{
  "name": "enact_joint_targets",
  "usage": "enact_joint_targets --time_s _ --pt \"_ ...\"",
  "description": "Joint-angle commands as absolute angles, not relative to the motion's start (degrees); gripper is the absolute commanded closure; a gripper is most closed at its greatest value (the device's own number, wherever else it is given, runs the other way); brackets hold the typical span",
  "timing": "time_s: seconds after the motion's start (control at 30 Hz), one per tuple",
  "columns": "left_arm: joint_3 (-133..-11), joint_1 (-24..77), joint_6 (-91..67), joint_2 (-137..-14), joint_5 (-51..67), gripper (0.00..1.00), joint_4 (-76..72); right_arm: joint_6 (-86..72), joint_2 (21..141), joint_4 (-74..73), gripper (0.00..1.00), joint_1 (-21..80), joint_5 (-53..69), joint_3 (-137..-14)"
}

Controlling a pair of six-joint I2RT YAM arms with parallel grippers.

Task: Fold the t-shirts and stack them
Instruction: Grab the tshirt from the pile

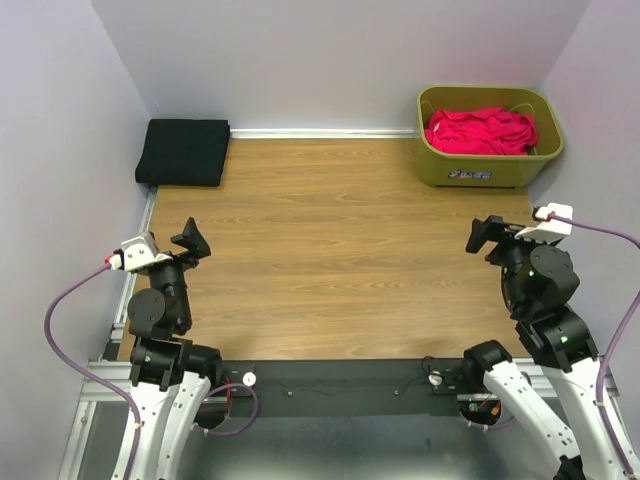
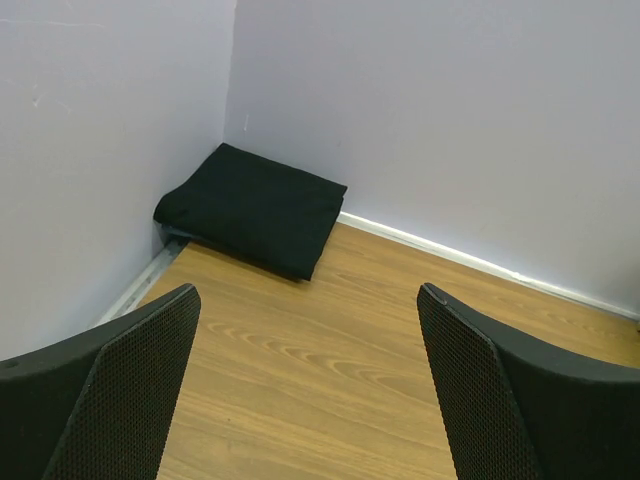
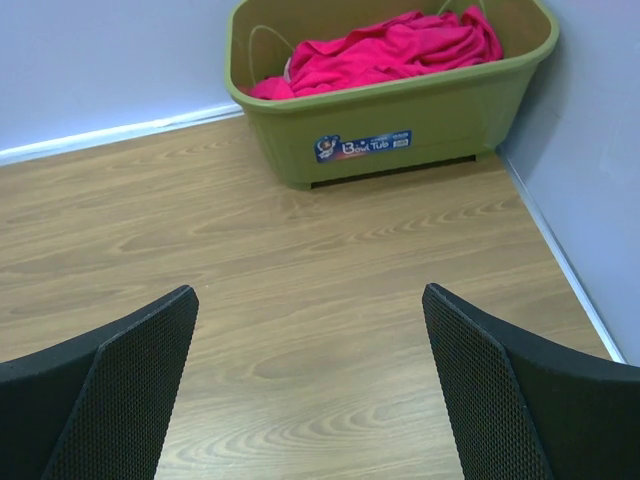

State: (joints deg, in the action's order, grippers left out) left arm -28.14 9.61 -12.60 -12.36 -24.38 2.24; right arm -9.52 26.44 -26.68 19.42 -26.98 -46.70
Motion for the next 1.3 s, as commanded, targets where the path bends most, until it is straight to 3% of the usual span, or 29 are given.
enact_joint_targets --time_s 0.0,0.23,0.4,0.57,0.87,1.27 --pt "-28.0 9.6 -13.9 -12.5 -23.7 0.04 2.0 -10.6 28.6 -27.6 0.0 19.3 -27.9 -47.5" --pt "-28.7 9.6 -17.4 -12.2 -22.3 0.03 4.3 -12.2 40.8 -24.4 0.0 19.3 -21.6 -51.4" --pt "-28.2 9.6 -17.0 -13.8 -20.6 0.03 3.1 -12.0 61.0 -21.3 0.0 19.3 -19.6 -60.1" --pt "-29.1 9.6 -18.4 -16.2 -18.6 0.03 5.1 -7.4 79.2 -19.2 0.0 18.9 -18.2 -77.2" --pt "-28.7 9.7 -17.8 -17.5 -16.7 0.04 4.3 -9.0 107.5 -19.1 0.01 4.6 -17.2 -100.2" --pt "-28.3 9.7 -16.5 -20.0 -15.0 0.05 2.5 -12.4 130.9 -19.1 0.15 -6.6 -7.8 -122.4"
